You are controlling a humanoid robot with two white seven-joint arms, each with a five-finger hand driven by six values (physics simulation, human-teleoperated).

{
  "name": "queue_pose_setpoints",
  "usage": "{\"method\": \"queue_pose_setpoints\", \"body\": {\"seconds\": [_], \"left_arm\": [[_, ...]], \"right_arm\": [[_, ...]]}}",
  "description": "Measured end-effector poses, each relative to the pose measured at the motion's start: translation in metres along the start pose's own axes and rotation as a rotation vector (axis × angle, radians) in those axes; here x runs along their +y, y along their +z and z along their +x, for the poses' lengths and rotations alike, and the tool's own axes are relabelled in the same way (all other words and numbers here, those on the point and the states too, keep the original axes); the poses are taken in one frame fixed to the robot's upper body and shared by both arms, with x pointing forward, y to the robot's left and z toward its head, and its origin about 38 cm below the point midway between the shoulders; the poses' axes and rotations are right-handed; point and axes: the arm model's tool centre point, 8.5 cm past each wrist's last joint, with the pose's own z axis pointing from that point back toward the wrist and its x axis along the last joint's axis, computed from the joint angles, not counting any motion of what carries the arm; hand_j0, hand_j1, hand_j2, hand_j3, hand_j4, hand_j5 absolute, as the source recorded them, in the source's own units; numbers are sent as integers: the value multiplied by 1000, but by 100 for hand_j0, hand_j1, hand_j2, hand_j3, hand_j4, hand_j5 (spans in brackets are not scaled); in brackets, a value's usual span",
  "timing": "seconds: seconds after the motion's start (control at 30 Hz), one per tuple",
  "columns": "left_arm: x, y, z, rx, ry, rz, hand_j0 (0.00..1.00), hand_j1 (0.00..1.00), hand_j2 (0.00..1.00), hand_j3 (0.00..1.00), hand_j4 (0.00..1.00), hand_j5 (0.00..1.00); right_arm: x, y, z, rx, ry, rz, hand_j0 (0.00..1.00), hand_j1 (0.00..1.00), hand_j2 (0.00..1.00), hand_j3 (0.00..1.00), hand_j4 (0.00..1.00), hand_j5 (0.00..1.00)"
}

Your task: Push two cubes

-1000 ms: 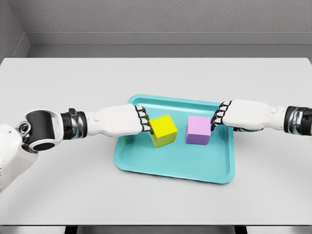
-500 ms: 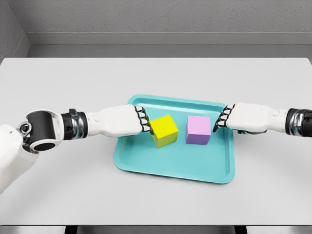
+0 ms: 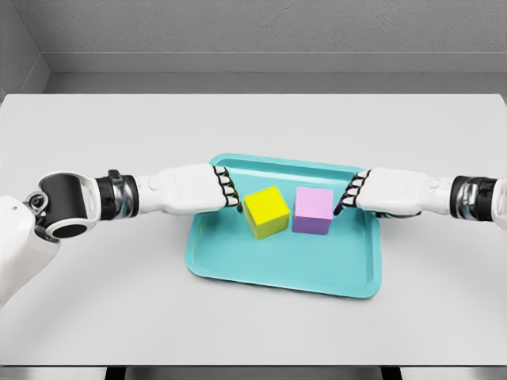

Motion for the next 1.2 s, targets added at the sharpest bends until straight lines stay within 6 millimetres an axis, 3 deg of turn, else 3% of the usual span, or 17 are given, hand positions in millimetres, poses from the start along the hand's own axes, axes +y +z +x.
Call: {"method": "queue_pose_setpoints", "body": {"seconds": [0.27, 1.2], "left_arm": [[1, -3, 1, -3, 3, 6, 73, 73, 73, 73, 73, 73], [14, -15, -11, 13, 16, 37, 74, 74, 74, 74, 74, 74]], "right_arm": [[-12, -5, -2, -3, 16, -22, 76, 76, 76, 76, 76, 76], [-14, -11, -9, 8, 2, -14, 76, 76, 76, 76, 76, 76]]}}
